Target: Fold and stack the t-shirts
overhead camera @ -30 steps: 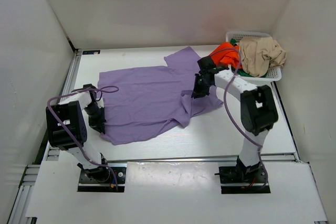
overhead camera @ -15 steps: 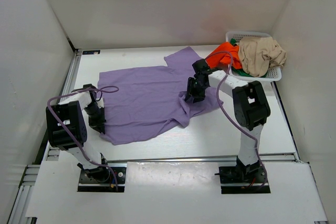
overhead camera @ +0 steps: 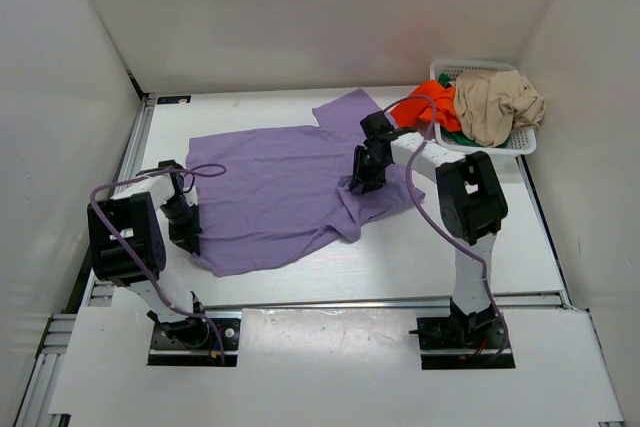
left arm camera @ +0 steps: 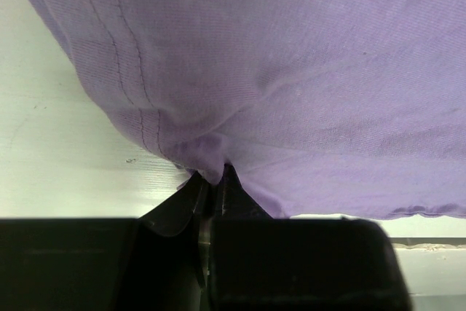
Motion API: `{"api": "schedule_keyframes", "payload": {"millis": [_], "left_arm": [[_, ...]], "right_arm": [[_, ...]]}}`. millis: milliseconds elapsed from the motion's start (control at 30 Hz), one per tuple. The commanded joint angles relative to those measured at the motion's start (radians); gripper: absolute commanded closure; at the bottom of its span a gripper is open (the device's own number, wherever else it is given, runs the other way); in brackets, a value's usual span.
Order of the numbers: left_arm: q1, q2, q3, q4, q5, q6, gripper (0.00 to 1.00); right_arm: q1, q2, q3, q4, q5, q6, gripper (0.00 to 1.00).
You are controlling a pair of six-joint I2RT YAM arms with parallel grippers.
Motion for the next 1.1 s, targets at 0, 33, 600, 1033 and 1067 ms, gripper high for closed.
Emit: {"api": "schedule_keyframes", "payload": {"millis": [0, 33, 600, 1033, 1067], "left_arm": [[-0.003, -0.032, -0.007, 0.011, 0.008, 0.000, 0.90], [-0.003, -0.032, -0.007, 0.011, 0.008, 0.000, 0.90], [-0.003, -0.041, -0.007, 0.002, 0.008, 0.000, 0.90], [-0.003, -0.059, -0.016, -0.021, -0.033, 0.000, 0.90], [-0.003, -0.059, -0.016, -0.021, -0.051, 0.000, 0.90]], "right_arm": [[-0.001, 0.014, 0.045, 0.028, 0.044, -0.027, 0.56], [-0.001, 0.014, 0.045, 0.028, 0.044, -0.038, 0.58], [0.018, 0.034, 0.080, 0.013, 0.145, -0.148, 0.50], [0.018, -0.121, 0.002, -0.062, 0.134, -0.098, 1.00], [0.018, -0.144, -0.013, -0.079, 0.146, -0.083, 1.00]]}}
